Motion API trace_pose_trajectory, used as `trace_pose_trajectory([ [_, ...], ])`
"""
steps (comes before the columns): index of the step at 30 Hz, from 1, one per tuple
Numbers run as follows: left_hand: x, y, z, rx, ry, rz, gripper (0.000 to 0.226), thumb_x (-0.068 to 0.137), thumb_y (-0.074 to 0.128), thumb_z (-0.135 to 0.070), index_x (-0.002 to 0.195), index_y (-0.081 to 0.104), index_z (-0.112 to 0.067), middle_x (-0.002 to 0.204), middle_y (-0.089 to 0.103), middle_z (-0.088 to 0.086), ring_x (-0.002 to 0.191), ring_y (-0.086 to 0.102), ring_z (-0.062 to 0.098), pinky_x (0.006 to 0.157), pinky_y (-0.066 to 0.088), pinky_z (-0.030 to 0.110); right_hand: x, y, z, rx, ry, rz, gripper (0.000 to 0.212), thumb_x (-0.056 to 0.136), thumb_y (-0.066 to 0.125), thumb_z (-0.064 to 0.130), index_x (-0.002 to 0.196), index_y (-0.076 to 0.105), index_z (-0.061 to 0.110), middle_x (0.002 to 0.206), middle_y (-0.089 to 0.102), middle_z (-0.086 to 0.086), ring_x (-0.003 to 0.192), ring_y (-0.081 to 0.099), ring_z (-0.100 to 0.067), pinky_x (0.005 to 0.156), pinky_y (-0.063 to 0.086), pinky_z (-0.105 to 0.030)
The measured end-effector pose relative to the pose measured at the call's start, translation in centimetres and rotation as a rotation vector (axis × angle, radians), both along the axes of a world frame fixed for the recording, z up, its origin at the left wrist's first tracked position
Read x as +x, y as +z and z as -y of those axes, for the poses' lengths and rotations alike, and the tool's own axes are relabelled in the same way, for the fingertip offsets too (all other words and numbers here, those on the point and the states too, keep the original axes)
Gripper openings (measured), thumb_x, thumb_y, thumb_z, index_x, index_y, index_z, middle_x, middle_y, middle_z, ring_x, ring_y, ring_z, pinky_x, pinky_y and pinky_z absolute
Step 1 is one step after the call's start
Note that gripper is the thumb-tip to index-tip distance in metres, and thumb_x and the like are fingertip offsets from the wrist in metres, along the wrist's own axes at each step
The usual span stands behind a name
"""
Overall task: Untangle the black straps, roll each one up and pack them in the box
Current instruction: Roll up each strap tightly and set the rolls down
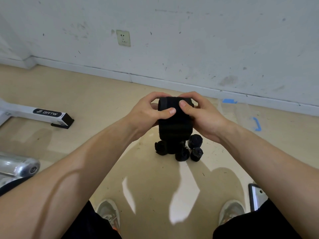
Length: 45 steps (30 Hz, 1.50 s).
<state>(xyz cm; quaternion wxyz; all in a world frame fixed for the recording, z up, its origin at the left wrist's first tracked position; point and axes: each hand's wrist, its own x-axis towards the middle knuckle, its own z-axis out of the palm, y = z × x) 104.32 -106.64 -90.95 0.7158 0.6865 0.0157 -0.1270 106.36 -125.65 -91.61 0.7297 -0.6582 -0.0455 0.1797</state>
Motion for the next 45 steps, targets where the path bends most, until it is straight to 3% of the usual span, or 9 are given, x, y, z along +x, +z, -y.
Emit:
trace_pose_trajectory([
  [5,-0.4,0.4,0.3,-0.018,-0.063,-0.086,0.039,0.098,0.067,-0.028,0.127,0.065,-0.002,0.124,0.071,0.021,0.107,0.073,0.025,0.089,0.060,0.028,0.1,-0.1,0.1,-0.018,-0.029,0.064,0.022,0.096,0.067,0.010,0.116,0.063,0.018,0.097,0.061,-0.020,0.085,0.065,-0.029,0.074,0.055,-0.033],
  [9,-0.5,0.6,0.5,0.001,-0.066,-0.108,0.044,0.102,0.059,-0.038,0.121,0.070,0.000,0.106,0.075,0.012,0.099,0.074,0.021,0.079,0.059,0.023,-0.1,-0.5,0.1,-0.038,-0.008,0.071,0.035,0.083,0.076,0.019,0.117,0.065,0.021,0.098,0.063,-0.019,0.086,0.066,-0.029,0.077,0.056,-0.036],
  [15,-0.3,1.0,0.8,-0.097,0.140,-0.166,0.041,0.100,0.064,-0.034,0.119,0.071,0.002,0.096,0.072,0.009,0.080,0.071,0.020,0.065,0.056,0.024,-0.7,-0.5,-0.6,0.011,-0.148,-0.039,0.039,0.094,0.071,0.024,0.121,0.043,0.018,0.096,0.072,-0.010,0.080,0.072,-0.023,0.074,0.054,-0.034],
  [19,0.3,1.5,0.2,-0.289,0.307,-0.259,0.028,0.102,0.061,-0.034,0.107,0.071,-0.008,0.078,0.078,-0.001,0.075,0.076,0.015,0.078,0.064,0.030,-1.6,-0.6,-1.1,-0.037,-0.073,-0.010,0.038,0.100,0.060,0.041,0.103,0.059,0.003,0.094,0.071,-0.006,0.087,0.071,-0.018,0.081,0.057,-0.031],
  [24,0.5,1.8,-0.6,-0.338,0.376,-0.271,0.026,0.103,0.060,-0.035,0.102,0.069,-0.011,0.071,0.077,-0.003,0.079,0.076,0.016,0.086,0.063,0.033,-2.3,-0.9,-1.3,-0.158,0.039,0.100,0.026,0.094,0.071,0.029,0.101,0.070,0.004,0.089,0.072,-0.010,0.085,0.071,-0.024,0.085,0.058,-0.042],
  [27,0.7,1.7,-1.0,-0.309,0.431,-0.230,0.026,0.102,0.063,-0.034,0.108,0.070,-0.010,0.082,0.080,-0.001,0.080,0.078,0.014,0.077,0.064,0.031,-2.2,-1.1,-1.5,-0.151,0.010,0.074,0.038,0.087,0.073,0.035,0.092,0.066,-0.003,0.088,0.070,-0.025,0.082,0.070,-0.039,0.080,0.057,-0.050],
  [32,1.0,1.9,-1.2,-0.243,0.499,-0.147,0.033,0.101,0.066,-0.035,0.119,0.070,-0.008,0.109,0.077,0.007,0.099,0.077,0.025,0.087,0.063,0.046,-2.3,-1.2,-1.5,-0.147,-0.033,-0.031,0.045,0.083,0.078,0.036,0.094,0.067,-0.007,0.090,0.069,-0.031,0.076,0.068,-0.034,0.078,0.058,-0.056],
  [38,1.4,1.6,-0.4,-0.140,0.566,-0.014,0.035,0.100,0.067,-0.031,0.120,0.067,-0.003,0.114,0.076,0.008,0.103,0.075,0.022,0.088,0.062,0.043,-2.5,-1.8,-1.7,-0.157,-0.114,-0.089,0.044,0.075,0.086,0.034,0.089,0.065,-0.002,0.085,0.071,-0.019,0.079,0.071,-0.038,0.080,0.056,-0.067],
  [45,1.3,0.6,0.2,0.019,0.491,0.082,0.044,0.089,0.078,-0.032,0.125,0.062,-0.011,0.115,0.073,0.010,0.107,0.072,0.025,0.095,0.059,0.050,-2.3,-2.5,-1.2,-0.233,-0.035,-0.120,0.040,0.092,0.074,0.019,0.126,0.054,0.024,0.094,0.079,-0.002,0.085,0.077,-0.021,0.076,0.062,-0.041],
])
